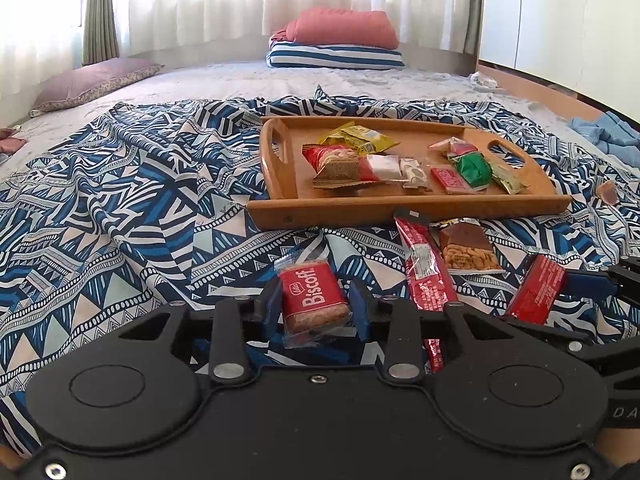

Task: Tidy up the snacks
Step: 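Grasp the red Biscoff packet with the left tool while the right tool grasps the red bar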

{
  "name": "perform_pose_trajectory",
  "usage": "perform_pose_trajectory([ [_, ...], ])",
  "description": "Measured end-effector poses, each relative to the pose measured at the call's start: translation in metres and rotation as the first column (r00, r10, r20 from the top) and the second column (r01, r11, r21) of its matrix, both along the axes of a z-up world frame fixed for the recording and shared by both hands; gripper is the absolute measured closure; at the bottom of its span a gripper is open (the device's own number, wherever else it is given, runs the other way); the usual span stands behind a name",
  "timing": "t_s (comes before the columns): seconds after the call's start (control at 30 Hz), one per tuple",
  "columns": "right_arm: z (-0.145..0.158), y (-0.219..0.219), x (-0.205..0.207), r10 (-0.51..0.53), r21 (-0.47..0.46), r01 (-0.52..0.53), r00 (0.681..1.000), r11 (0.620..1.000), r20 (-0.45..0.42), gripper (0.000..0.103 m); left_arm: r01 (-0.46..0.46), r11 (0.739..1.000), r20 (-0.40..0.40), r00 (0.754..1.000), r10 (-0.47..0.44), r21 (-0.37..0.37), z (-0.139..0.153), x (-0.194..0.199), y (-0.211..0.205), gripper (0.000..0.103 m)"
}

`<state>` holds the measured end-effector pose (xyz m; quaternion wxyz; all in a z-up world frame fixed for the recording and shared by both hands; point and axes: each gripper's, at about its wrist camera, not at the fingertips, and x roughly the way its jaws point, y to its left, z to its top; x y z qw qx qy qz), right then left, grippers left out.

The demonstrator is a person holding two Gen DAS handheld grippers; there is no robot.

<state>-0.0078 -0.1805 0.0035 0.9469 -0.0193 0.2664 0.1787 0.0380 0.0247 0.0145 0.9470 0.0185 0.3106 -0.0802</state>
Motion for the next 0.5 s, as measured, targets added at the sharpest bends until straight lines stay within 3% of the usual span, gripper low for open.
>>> perform_pose_trajectory([
  [0.2, 0.001, -0.007, 0.003, -0.034, 0.014, 0.034, 0.999, 0.999, 0.000, 0.034, 0.008, 1.000, 0.017, 1.000, -0.008, 0.008, 0.005, -0.002, -0.003, 0.069],
  [0.27, 0.002, -0.010, 0.004, -0.044, 0.019, 0.044, 0.999, 0.999, -0.003, 0.034, 0.018, 1.000, -0.009, 1.000, -0.018, 0.012, 0.002, 0.001, -0.004, 0.068],
  [0.5, 0.001, -0.014, 0.005, -0.069, 0.027, 0.069, 0.998, 0.997, -0.008, 0.034, -0.081, 0.997, -0.070, 0.994, 0.079, -0.019, -0.010, 0.014, -0.004, 0.057],
])
